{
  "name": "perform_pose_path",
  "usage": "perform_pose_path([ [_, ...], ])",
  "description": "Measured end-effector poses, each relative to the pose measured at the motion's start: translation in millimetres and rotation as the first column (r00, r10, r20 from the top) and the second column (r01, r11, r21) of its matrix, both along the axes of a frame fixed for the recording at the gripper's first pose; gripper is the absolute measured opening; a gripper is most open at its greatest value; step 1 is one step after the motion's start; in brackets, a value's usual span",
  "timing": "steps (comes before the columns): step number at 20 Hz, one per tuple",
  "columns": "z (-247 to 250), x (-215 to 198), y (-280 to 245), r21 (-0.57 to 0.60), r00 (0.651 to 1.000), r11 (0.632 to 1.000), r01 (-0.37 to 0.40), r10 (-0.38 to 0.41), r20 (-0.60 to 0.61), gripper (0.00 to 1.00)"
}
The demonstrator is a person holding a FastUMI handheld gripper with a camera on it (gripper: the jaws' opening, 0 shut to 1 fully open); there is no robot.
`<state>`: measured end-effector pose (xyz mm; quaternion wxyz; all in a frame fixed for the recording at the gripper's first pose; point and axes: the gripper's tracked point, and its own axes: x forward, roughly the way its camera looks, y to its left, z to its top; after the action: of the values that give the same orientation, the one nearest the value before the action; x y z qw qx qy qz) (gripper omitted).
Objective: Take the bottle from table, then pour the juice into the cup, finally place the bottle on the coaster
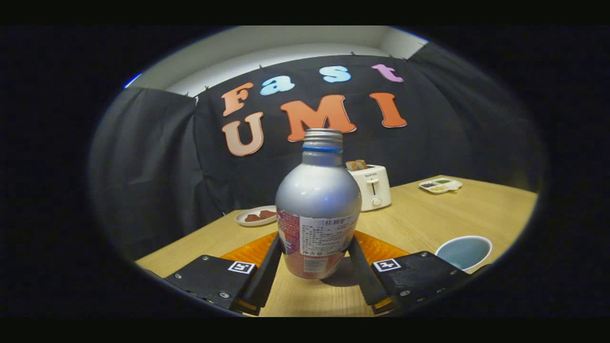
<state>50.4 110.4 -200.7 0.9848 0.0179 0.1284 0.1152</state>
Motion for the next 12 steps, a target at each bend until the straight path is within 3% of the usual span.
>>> perform_pose_path([
  [5,-11.5,10.3,-1.2,-0.227,1.000,0.974,-0.004,0.007,0.016,0.75],
  [12,-42.9,18.4,-10.4,-0.324,0.999,0.946,-0.001,-0.017,-0.051,0.75],
])
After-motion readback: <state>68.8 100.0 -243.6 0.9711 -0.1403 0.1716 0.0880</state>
